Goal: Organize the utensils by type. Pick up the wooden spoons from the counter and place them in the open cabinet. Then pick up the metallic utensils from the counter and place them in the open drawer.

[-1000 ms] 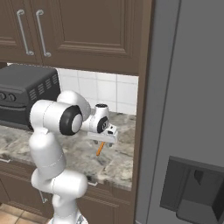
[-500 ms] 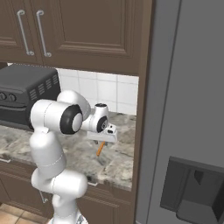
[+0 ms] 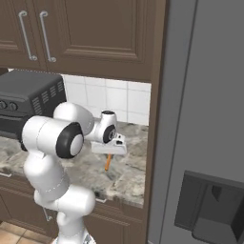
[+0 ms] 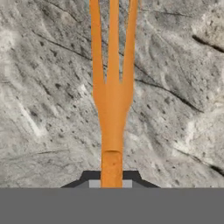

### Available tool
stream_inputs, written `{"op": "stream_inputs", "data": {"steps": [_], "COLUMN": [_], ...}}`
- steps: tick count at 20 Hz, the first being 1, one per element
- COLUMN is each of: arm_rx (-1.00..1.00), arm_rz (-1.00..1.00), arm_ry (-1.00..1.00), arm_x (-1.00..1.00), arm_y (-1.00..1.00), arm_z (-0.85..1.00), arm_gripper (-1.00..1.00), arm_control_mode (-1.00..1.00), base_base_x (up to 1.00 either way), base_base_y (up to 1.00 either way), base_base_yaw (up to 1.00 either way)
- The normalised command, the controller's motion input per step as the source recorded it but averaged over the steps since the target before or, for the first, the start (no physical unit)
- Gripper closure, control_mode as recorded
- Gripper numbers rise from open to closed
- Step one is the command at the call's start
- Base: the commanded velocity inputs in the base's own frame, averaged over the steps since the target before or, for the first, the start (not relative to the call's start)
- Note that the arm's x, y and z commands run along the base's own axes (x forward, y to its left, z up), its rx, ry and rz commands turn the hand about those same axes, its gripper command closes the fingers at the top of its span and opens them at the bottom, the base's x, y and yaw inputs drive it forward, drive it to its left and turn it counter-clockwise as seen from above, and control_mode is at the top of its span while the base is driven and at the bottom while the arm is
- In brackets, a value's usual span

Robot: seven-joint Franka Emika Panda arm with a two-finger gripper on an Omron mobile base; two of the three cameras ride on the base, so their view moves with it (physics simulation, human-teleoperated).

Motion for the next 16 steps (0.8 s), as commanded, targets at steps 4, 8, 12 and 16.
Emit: {"op": "stream_inputs", "data": {"steps": [4,8,12,16], "arm_rx": [0.0,0.0,0.0,0.0], "arm_rz": [0.1,0.0,-0.01,-0.11], "arm_ry": [-0.12,-0.06,-0.05,0.0], "arm_x": [-0.65,-0.58,-0.54,-0.62], "arm_y": [0.09,0.19,0.2,0.05], "arm_z": [0.68,0.63,0.6,0.45], "arm_gripper": [1.0,1.0,1.0,1.0], "arm_control_mode": [-1.0,-1.0,-1.0,-1.0], "base_base_x": [0.0,0.0,0.0,0.0], "base_base_y": [0.0,0.0,0.0,0.0], "base_base_yaw": [0.0,0.0,0.0,0.0]}}
